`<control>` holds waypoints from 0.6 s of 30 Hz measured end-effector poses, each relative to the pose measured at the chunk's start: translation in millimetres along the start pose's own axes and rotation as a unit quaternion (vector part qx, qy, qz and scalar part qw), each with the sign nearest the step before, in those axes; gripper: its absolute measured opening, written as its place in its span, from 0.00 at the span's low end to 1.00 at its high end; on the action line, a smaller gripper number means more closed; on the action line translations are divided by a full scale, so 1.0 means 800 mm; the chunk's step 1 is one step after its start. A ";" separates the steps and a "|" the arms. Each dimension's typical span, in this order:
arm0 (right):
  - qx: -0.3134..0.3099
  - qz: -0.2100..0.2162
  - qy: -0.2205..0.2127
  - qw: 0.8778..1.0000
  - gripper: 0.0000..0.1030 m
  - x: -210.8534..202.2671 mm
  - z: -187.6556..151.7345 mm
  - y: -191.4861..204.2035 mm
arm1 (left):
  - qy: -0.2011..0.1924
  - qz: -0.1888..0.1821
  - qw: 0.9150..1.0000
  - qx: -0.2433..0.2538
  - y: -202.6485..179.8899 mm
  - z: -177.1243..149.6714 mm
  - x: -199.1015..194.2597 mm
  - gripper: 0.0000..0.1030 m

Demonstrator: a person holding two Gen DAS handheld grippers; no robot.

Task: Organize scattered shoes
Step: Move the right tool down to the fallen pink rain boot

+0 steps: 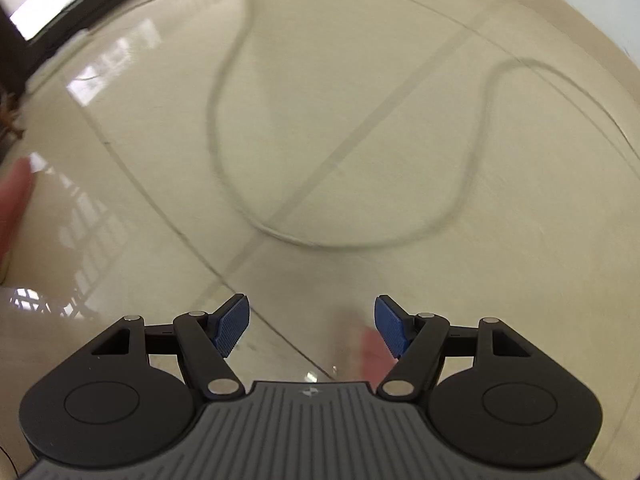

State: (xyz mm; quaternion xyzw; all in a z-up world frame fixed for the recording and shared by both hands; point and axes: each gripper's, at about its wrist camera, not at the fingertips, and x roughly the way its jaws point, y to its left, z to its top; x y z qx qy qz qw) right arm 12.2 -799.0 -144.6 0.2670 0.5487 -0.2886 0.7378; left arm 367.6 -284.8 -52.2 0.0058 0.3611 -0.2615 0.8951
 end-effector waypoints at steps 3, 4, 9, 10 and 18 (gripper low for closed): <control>0.000 -0.011 0.026 1.000 0.73 0.009 -0.014 -0.043 | 0.005 -0.002 1.000 0.002 0.001 -0.001 0.001 0.71; -0.002 -0.014 0.035 0.999 0.73 0.012 -0.019 -0.055 | 0.007 -0.002 1.000 0.002 0.002 -0.001 0.001 0.71; 0.019 -0.042 0.070 0.996 0.73 0.027 -0.048 -0.123 | 0.014 0.000 1.000 0.004 0.002 -0.002 0.003 0.71; 0.026 -0.048 0.075 0.996 0.73 0.030 -0.053 -0.137 | 0.015 0.000 1.000 0.005 0.001 -0.002 0.003 0.71; 0.126 -0.061 0.099 0.985 0.74 0.058 -0.084 -0.233 | 0.019 0.002 1.000 0.013 0.001 -0.003 0.001 0.71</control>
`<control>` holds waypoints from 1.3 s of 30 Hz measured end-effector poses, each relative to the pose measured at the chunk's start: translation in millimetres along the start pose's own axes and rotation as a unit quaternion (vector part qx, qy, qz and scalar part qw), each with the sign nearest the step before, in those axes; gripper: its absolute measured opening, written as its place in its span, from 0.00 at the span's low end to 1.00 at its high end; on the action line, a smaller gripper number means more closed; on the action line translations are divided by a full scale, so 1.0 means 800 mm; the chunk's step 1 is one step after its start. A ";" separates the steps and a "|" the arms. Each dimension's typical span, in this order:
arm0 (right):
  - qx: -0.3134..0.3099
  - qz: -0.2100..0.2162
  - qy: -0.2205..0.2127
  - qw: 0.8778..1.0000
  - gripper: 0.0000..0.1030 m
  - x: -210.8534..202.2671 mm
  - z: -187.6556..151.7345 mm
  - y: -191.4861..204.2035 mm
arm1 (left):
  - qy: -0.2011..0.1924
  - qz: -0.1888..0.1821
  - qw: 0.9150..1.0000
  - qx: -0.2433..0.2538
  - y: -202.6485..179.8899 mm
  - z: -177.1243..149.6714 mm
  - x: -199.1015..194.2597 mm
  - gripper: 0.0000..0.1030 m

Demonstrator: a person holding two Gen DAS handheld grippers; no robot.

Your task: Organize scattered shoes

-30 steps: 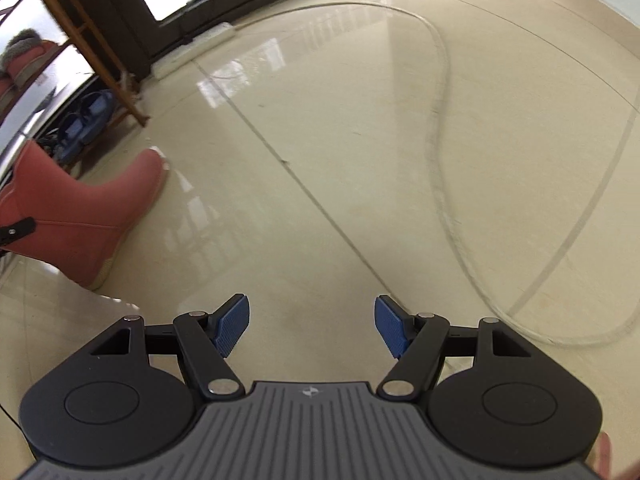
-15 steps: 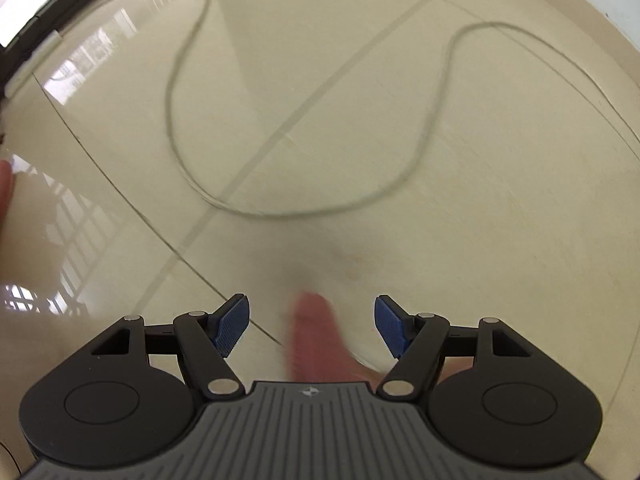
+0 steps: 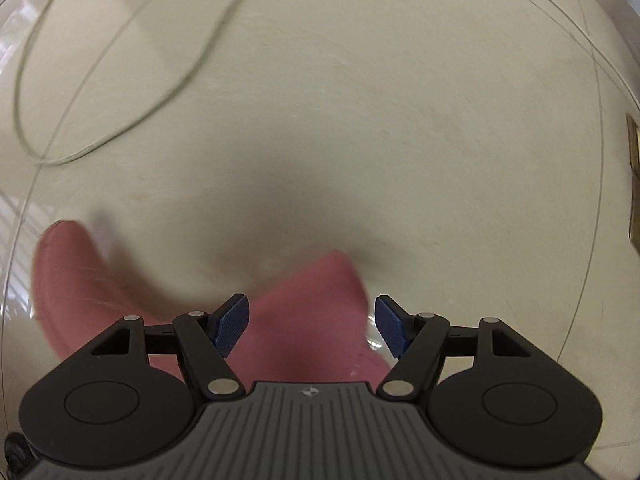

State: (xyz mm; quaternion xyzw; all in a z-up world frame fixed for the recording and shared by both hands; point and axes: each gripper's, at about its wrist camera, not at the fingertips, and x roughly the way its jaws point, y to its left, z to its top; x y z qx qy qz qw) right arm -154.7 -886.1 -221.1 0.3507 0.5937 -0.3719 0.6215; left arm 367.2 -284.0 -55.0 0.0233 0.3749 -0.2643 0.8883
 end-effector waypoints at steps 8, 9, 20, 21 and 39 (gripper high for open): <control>0.104 0.072 0.008 0.992 0.81 0.027 -0.006 -0.033 | 0.007 0.003 1.000 -0.002 0.003 -0.002 0.003 0.71; 0.112 0.083 0.011 0.990 0.81 0.032 -0.006 -0.033 | 0.007 0.004 1.000 0.000 0.002 -0.001 0.003 0.71; 0.072 0.094 0.022 0.993 0.62 0.014 0.005 -0.008 | 0.004 0.008 1.000 -0.008 0.007 0.001 0.003 0.71; 0.065 0.092 0.024 0.993 0.62 0.009 0.007 -0.005 | 0.003 0.008 1.000 -0.007 0.006 0.001 0.002 0.71; -0.079 0.250 0.068 0.963 0.63 -0.122 -0.037 0.096 | -0.002 -0.002 1.000 0.001 0.001 0.001 0.006 0.71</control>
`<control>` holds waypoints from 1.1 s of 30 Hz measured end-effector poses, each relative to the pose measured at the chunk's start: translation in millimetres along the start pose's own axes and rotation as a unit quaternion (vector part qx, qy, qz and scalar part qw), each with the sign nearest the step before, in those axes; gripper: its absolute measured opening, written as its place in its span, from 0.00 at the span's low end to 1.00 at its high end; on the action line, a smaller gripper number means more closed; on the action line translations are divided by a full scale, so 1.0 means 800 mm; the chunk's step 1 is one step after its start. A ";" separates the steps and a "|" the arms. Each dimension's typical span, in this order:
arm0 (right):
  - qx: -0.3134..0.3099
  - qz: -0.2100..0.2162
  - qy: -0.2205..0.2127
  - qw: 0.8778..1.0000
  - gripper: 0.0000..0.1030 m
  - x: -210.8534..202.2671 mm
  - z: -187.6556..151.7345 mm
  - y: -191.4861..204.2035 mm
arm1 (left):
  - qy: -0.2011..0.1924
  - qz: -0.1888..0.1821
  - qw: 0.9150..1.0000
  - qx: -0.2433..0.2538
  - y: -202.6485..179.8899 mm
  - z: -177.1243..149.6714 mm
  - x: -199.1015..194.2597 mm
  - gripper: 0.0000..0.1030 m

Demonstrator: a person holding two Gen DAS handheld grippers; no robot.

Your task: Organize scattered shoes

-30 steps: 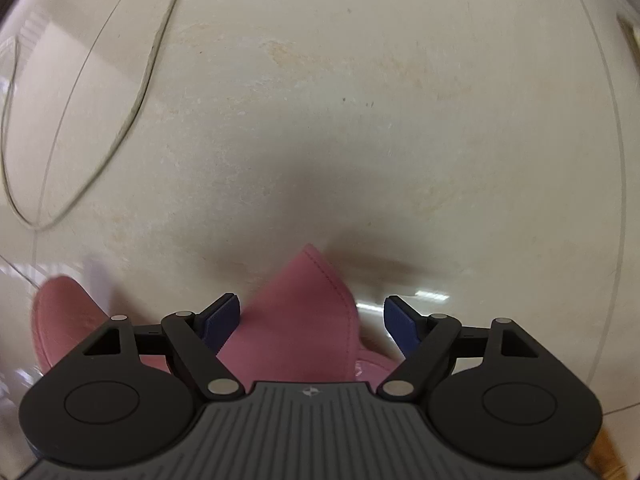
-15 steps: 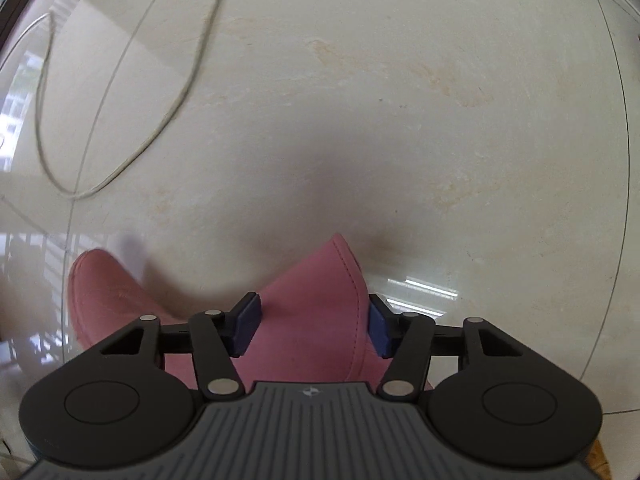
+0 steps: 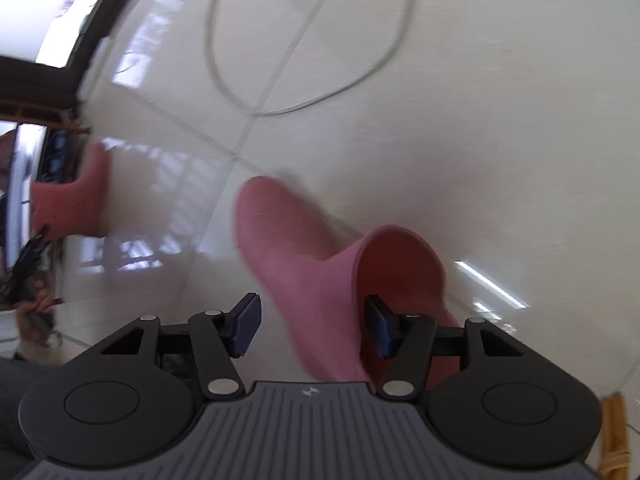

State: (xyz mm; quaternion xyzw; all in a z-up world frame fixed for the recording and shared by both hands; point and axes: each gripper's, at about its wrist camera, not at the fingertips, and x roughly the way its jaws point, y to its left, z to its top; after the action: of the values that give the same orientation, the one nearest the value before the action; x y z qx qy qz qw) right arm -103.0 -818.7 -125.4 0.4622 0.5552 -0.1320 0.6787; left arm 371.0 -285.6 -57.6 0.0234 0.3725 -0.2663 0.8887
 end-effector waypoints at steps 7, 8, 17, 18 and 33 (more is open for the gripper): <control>0.020 -0.040 0.006 0.999 0.58 0.052 0.017 0.033 | -0.004 0.002 1.000 0.001 0.003 0.000 -0.001 0.71; 0.035 -0.043 0.003 0.998 0.58 0.052 0.020 0.030 | -0.003 0.003 1.000 0.001 0.004 -0.001 0.000 0.71; 0.088 0.020 -0.031 0.995 0.14 0.047 0.022 0.058 | 0.001 0.013 1.000 -0.007 0.020 0.000 0.006 0.71; 0.092 0.029 -0.037 0.995 0.14 0.048 0.025 0.068 | 0.001 0.014 1.000 -0.008 0.021 0.000 0.006 0.71; 0.048 0.134 -0.032 0.989 0.18 0.124 0.107 0.240 | -0.005 0.015 1.000 0.000 0.023 -0.003 0.002 0.71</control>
State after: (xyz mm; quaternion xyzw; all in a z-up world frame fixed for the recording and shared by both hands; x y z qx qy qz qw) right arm 118.4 -748.8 -123.9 0.5599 0.4595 -0.0815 0.6847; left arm 379.3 -269.8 -63.0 0.0274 0.3674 -0.2526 0.8947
